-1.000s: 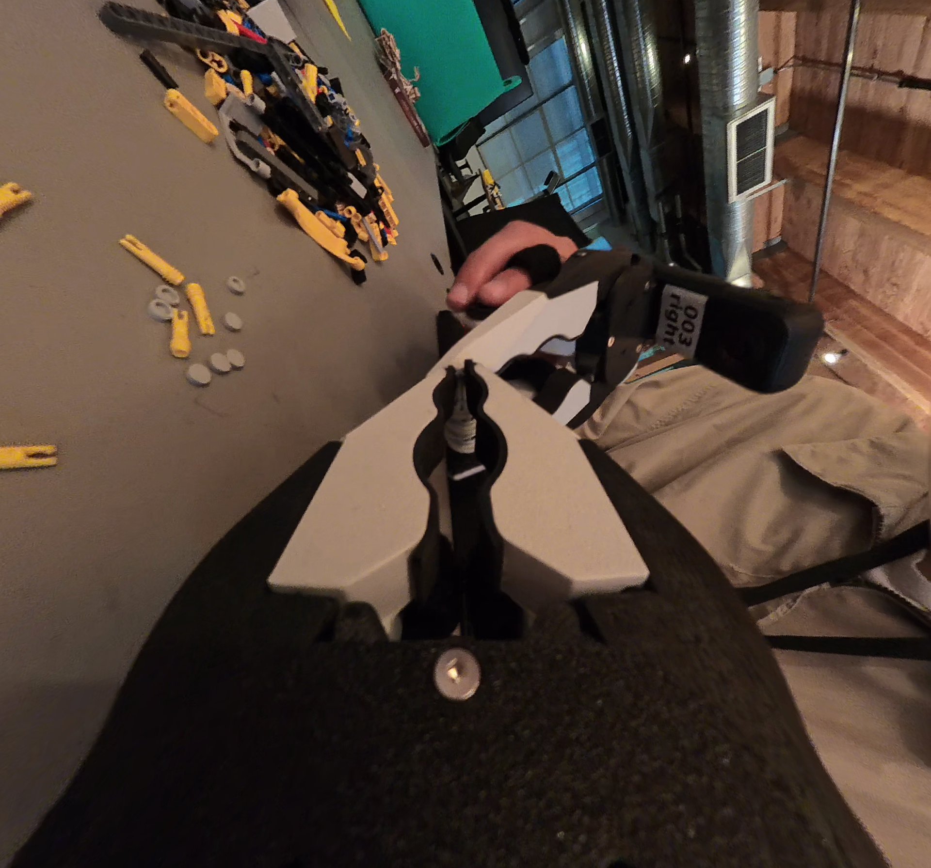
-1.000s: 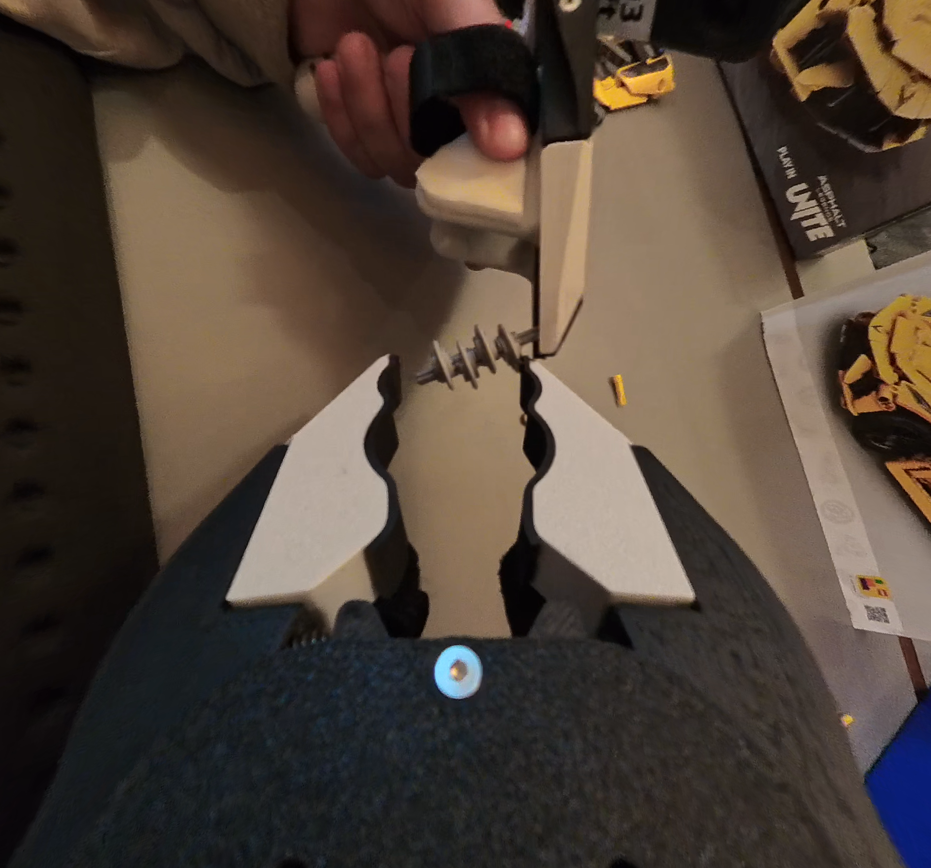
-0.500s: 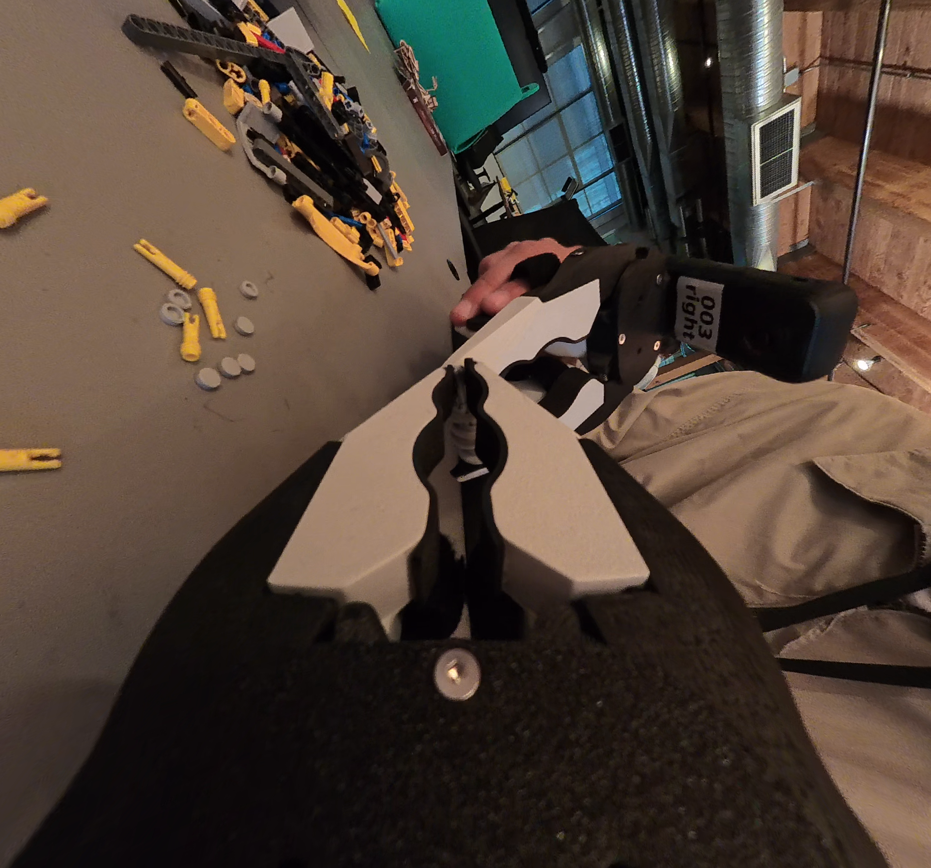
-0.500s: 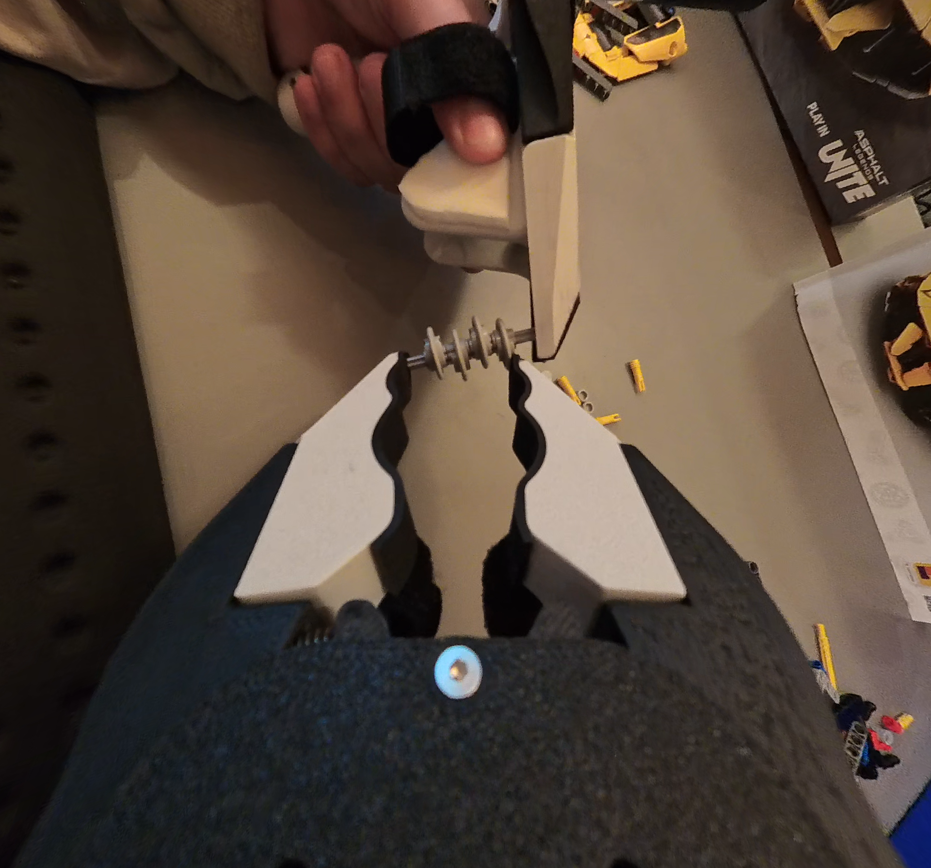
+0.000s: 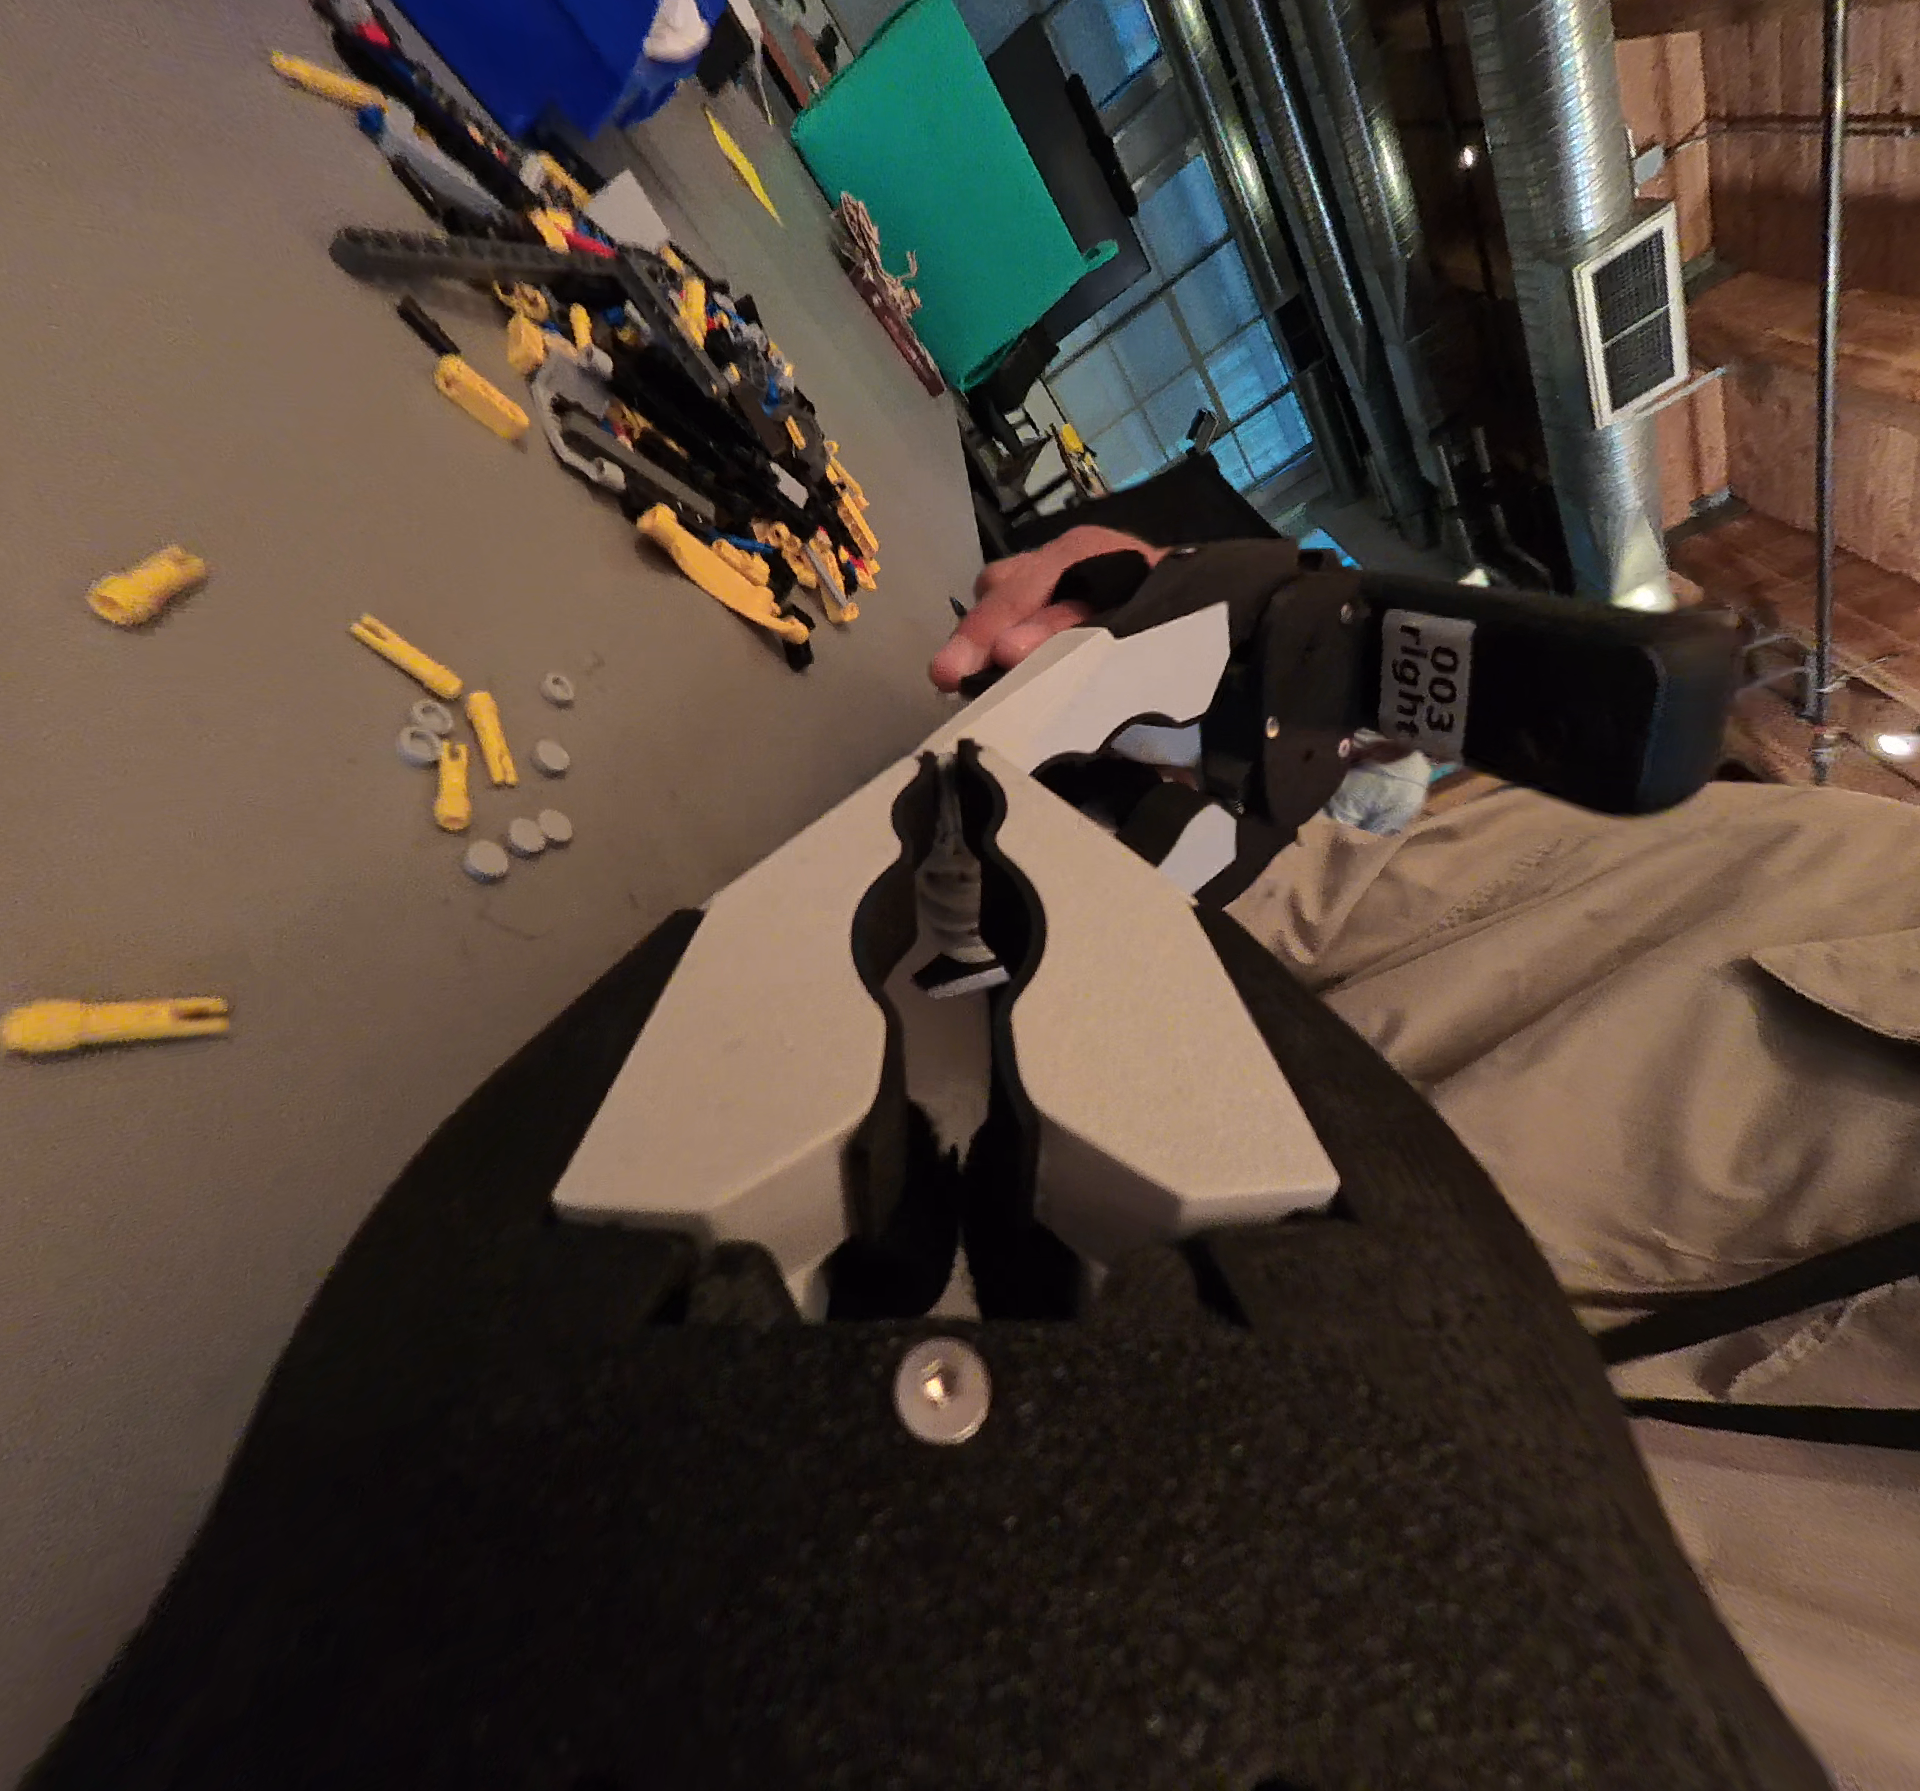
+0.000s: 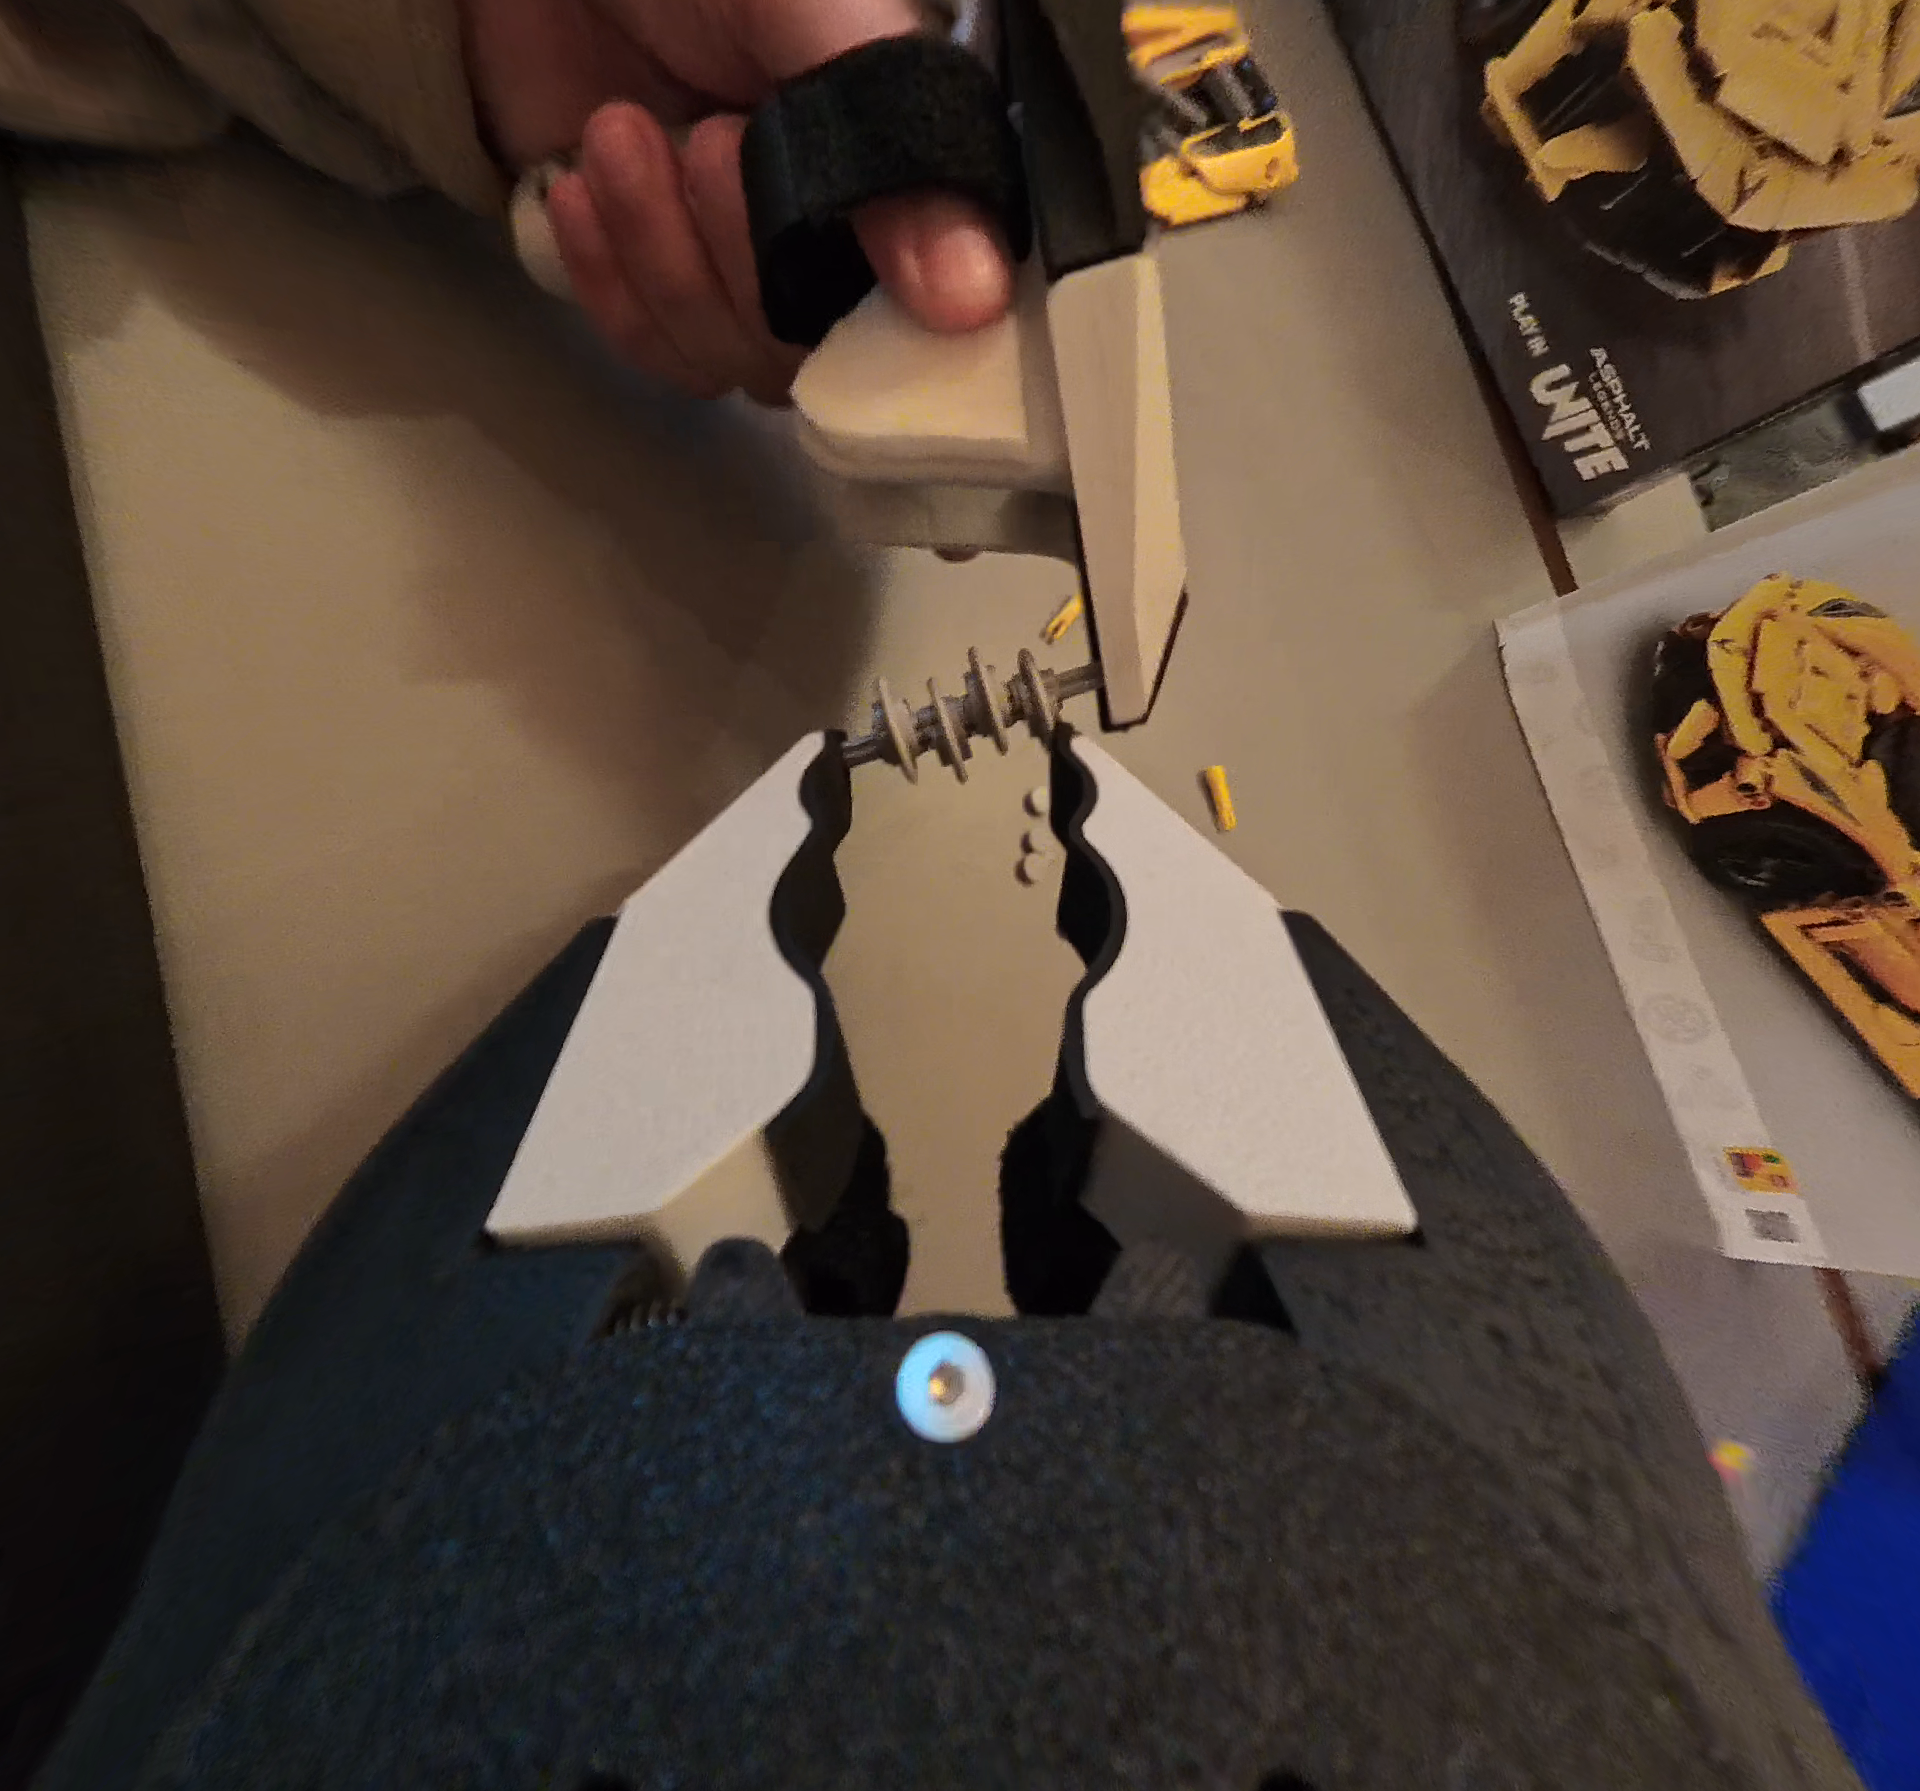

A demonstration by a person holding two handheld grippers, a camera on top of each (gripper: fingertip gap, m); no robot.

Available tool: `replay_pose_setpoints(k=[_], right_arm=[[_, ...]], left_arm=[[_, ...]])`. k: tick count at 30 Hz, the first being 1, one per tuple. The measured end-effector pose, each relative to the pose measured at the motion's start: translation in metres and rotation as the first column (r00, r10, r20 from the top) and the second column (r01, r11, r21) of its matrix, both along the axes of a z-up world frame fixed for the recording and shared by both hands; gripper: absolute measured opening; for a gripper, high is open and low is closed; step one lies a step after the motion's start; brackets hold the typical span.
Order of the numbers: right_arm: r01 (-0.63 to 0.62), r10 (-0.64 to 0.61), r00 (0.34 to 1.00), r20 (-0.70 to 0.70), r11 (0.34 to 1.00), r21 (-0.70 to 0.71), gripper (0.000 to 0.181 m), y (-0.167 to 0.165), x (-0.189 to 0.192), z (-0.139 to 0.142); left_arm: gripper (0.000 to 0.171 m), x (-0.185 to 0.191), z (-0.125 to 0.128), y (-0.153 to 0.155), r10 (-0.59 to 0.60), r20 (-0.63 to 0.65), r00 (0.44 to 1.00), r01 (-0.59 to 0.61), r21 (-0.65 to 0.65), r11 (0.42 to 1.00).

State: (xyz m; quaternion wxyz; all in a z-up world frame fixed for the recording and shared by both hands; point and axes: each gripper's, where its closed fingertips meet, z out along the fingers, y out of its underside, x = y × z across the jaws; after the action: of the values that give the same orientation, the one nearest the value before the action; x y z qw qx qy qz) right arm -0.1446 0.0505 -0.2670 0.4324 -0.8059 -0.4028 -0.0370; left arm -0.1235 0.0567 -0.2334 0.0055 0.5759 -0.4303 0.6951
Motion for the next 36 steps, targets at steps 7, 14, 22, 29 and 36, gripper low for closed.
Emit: replay_pose_setpoints(k=[7,14,22,29,36], right_arm=[[0.166,-0.198,0.732,-0.652,0.980,-0.111,0.052,0.011,0.002,0.025],[0.004,-0.174,0.381,-0.908,0.982,-0.187,0.038,0.005,-0.003,0.049],[-0.059,-0.191,0.373,-0.908,0.972,-0.228,0.018,0.000,-0.008,0.040],[-0.102,-0.221,0.522,-0.824,0.943,-0.317,0.017,-0.016,-0.028,0.008],[0.335,-0.439,0.708,-0.553,0.898,-0.285,0.018,0.006,0.061,-0.023]], left_arm=[[0.003,-0.001,0.038,0.030,0.182,0.196,0.964,-0.177,-0.041,0.983],[0.003,-0.004,0.053,0.011,0.120,0.302,0.946,-0.131,0.016,0.991],[0.002,0.001,0.043,0.005,0.124,0.284,0.951,-0.193,0.231,0.954],[0.003,-0.030,0.087,0.077,0.362,0.410,0.837,-0.438,0.105,0.893],[0.003,-0.021,0.074,0.059,0.331,0.349,0.877,-0.367,0.041,0.929]])
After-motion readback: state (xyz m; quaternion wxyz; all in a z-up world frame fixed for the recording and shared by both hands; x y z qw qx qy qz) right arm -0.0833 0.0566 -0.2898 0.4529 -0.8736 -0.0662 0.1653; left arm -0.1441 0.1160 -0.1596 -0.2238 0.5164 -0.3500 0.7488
